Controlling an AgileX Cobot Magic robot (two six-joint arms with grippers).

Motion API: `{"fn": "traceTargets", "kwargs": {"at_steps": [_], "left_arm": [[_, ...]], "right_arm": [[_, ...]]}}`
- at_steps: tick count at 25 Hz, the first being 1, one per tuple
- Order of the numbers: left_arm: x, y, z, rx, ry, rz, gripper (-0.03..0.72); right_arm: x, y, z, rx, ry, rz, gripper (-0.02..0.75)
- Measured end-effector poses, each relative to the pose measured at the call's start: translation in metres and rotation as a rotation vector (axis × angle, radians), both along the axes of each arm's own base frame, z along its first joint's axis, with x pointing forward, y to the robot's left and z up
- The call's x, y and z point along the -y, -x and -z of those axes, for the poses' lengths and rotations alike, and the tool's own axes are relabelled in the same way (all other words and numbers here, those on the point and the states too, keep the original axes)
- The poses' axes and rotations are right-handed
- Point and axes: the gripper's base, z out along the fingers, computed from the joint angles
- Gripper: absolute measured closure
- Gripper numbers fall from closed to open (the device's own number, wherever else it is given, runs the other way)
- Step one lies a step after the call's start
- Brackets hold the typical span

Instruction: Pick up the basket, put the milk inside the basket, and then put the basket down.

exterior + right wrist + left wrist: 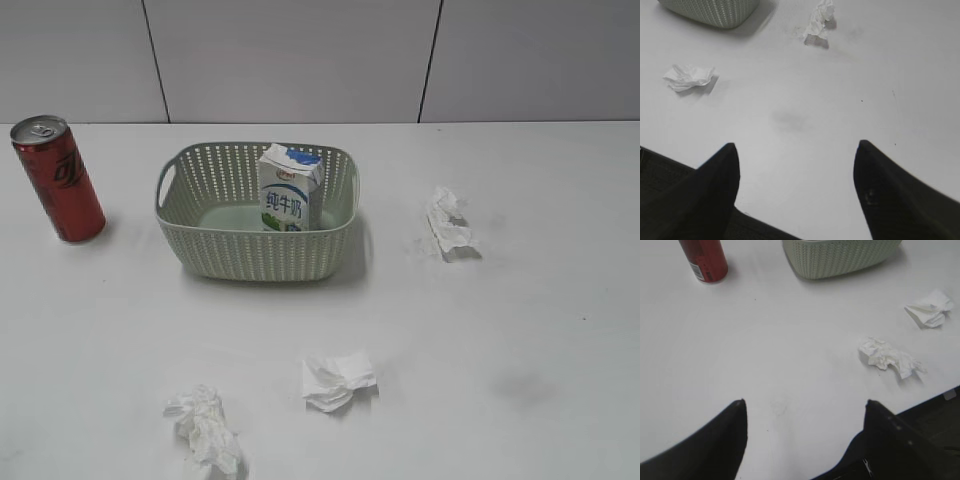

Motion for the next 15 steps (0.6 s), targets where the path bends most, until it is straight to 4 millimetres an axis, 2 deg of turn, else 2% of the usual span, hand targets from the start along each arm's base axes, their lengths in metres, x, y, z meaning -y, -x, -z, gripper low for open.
{"fn": "traceTargets", "kwargs": {"at_steps": [8,15], "left_arm": [[-0.001,0.002,-0.001,0.014,0.007,0.005,0.137],[-0.01,0.013,-0.004,0.101,0.037,-0.18,0.137]], "right_arm": [[0.0,0.0,0.0,0.0,0.0,0.024,0.197],[0.004,-0.002,0.0,0.003,-0.001,0.176,0.198]]}}
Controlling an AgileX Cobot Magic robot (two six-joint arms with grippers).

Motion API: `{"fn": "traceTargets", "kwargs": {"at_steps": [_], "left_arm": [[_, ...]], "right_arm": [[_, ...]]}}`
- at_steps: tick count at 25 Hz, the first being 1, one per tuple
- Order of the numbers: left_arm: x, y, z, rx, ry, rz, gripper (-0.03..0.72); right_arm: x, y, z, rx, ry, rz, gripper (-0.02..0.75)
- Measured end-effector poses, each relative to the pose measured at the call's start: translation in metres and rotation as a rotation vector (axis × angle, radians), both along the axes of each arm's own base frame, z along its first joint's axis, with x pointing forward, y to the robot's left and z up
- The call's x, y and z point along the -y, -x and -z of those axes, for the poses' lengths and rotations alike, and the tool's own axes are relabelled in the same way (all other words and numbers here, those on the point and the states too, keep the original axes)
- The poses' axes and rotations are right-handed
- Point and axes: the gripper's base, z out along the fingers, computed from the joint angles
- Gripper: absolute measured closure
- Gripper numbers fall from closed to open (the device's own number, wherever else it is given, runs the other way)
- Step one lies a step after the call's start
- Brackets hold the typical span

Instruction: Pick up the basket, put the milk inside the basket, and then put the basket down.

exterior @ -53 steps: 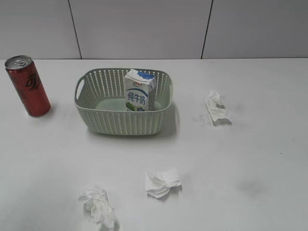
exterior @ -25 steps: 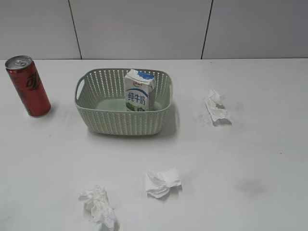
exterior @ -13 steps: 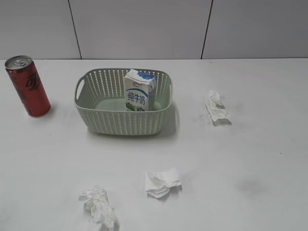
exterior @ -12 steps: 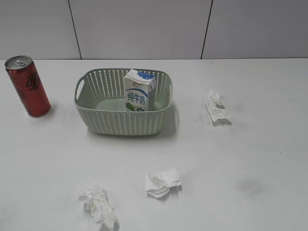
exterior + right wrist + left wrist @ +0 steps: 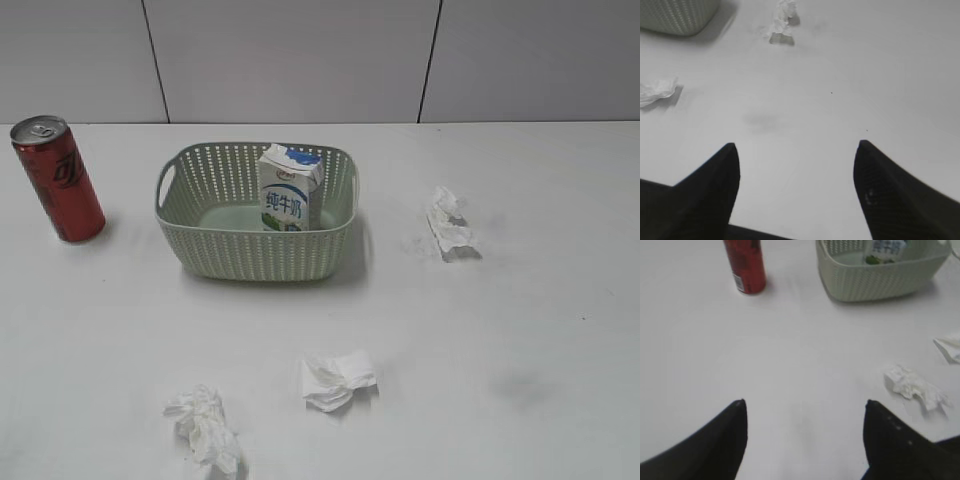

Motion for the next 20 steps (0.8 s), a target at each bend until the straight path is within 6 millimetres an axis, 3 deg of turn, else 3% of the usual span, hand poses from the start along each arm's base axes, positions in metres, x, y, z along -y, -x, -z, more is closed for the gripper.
{"fn": "traceTargets", "kwargs": {"at_steps": [9,20], "left_arm": [[-0.006,0.027,-0.002,0.181,0.025,-0.203,0.137],[-0.006,0.029,-0.001,0.195,0.024,-0.228,0.137]], "right_arm": [[0.005,0.015,-0.002,0.115,-0.021,0.134,0.198],[0.005,0.016,-0.002,0.121,-0.027,0.136,0.198]]}}
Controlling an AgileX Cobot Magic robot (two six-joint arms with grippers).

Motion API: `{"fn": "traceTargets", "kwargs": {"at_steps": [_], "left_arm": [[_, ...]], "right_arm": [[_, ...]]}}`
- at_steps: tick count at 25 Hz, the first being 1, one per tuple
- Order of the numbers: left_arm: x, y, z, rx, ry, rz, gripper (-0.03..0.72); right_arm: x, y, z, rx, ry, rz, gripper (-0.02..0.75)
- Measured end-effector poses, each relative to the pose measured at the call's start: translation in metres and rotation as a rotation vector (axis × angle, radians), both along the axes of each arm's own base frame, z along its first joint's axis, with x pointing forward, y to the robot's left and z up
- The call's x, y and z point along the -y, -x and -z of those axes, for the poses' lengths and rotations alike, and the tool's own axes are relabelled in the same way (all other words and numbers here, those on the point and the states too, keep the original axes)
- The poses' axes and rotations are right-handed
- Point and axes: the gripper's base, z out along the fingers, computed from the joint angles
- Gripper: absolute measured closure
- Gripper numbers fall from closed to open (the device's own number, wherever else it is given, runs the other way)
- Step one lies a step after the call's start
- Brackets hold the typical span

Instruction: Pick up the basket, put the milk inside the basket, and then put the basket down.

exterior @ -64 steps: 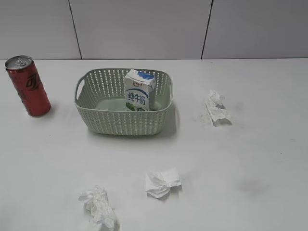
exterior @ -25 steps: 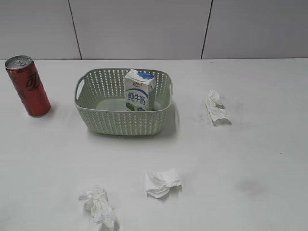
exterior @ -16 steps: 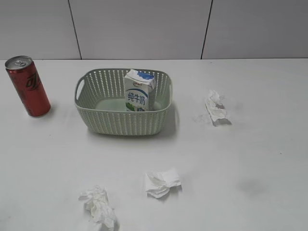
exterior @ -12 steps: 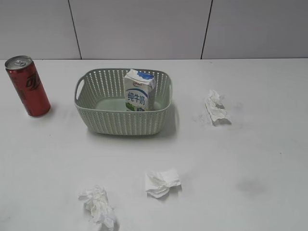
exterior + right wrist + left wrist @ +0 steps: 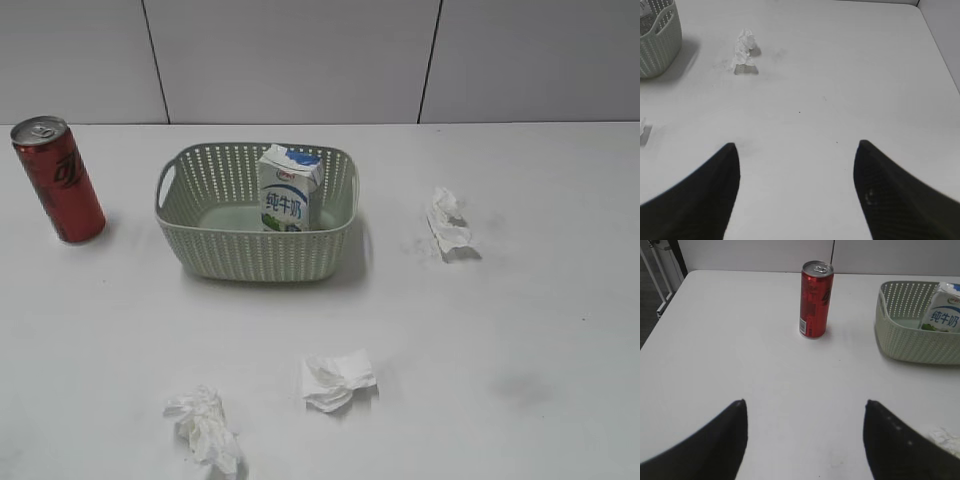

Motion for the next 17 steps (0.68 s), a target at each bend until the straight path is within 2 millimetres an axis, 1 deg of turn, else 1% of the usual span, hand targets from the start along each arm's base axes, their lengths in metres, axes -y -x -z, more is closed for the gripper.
{"fn": "traceTargets", "kwargs": {"at_steps": [17], "left_arm": [[0.0,0.0,0.0,0.0,0.0,0.0,0.137]], "right_arm": [[-0.0002,0.0,0.0,0.0,-0.002,-0.001,0.199]]}}
